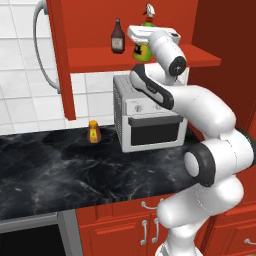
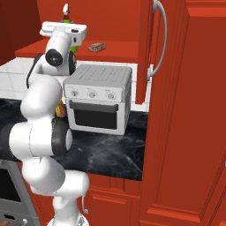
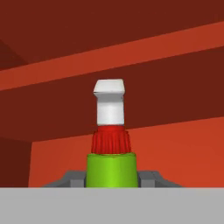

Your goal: Pick the bar soap and spray from the cabinet and place them on the counter.

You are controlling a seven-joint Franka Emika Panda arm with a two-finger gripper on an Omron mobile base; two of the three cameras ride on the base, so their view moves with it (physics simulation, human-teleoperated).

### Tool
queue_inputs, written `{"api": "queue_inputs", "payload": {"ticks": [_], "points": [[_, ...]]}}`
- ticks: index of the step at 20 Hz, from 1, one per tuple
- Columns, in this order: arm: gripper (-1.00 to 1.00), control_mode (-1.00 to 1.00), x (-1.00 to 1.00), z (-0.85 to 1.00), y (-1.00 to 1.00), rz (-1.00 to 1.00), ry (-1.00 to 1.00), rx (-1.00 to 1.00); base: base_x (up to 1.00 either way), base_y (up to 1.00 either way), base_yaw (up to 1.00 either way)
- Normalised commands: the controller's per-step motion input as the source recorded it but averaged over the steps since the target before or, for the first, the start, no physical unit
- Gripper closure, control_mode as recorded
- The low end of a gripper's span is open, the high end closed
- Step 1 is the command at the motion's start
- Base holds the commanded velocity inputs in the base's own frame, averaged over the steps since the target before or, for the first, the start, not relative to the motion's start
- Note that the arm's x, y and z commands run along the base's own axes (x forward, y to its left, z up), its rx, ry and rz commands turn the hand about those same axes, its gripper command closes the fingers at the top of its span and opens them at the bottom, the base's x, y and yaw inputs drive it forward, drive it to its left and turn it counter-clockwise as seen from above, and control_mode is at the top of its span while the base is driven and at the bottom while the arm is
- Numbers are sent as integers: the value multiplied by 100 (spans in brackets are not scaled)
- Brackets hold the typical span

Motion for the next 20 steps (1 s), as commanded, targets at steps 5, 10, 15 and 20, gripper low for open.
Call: {"api": "queue_inputs", "payload": {"ticks": [5, 10, 15, 20], "points": [[100, -100, -72, 7, 3, 3, 7, 1, 0, 0, 0], [100, -100, -88, 1, 0, 4, 6, 0, 0, 0, 0], [100, -100, -95, 0, 0, 4, 2, 0, 0, 0, 0], [100, -100, -81, 0, 0, 0, 0, 5, 0, 0, 0]]}}
